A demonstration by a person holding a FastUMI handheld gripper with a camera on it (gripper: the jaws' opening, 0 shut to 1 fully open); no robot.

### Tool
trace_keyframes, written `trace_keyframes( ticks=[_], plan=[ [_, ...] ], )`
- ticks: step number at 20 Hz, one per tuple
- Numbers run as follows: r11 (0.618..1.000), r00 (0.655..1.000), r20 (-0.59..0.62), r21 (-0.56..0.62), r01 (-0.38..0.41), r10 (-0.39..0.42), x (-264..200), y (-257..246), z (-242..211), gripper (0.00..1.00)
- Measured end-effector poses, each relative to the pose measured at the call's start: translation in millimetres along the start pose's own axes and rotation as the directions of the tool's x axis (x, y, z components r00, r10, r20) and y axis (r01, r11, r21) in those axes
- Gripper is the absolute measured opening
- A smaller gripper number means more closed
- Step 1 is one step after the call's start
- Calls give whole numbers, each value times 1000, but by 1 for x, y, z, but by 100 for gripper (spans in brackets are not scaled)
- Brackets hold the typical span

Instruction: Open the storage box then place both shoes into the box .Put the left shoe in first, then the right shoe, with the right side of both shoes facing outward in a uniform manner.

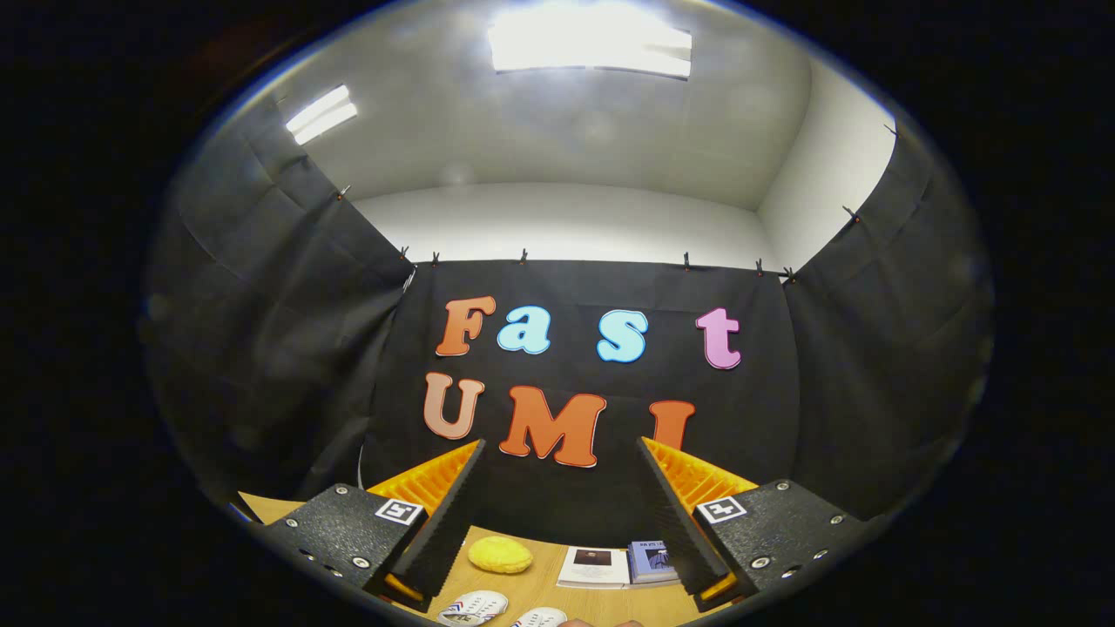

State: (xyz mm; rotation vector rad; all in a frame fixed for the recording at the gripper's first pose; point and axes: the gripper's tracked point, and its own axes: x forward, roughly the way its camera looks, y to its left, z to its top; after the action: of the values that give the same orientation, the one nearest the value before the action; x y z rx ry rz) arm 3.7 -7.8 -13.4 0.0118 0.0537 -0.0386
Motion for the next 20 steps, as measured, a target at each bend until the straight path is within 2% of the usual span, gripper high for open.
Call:
trace_keyframes(
  ticks=[7, 11, 13, 14, 17, 20],
  plan=[
    [998, 999, -27, 51, -21, 22, 4, 8, -10, 98],
    [991, 997, -56, 126, -45, 53, 5, 16, -22, 98],
    [979, 990, -78, 175, -99, 114, 4, 31, -30, 98],
    [974, 983, -86, 176, -142, 159, 0, 43, -36, 98],
    [967, 970, -108, 159, -201, 220, -2, 62, -53, 99],
    [938, 930, -192, 212, -274, 315, -6, 96, -88, 99]
  ],
)
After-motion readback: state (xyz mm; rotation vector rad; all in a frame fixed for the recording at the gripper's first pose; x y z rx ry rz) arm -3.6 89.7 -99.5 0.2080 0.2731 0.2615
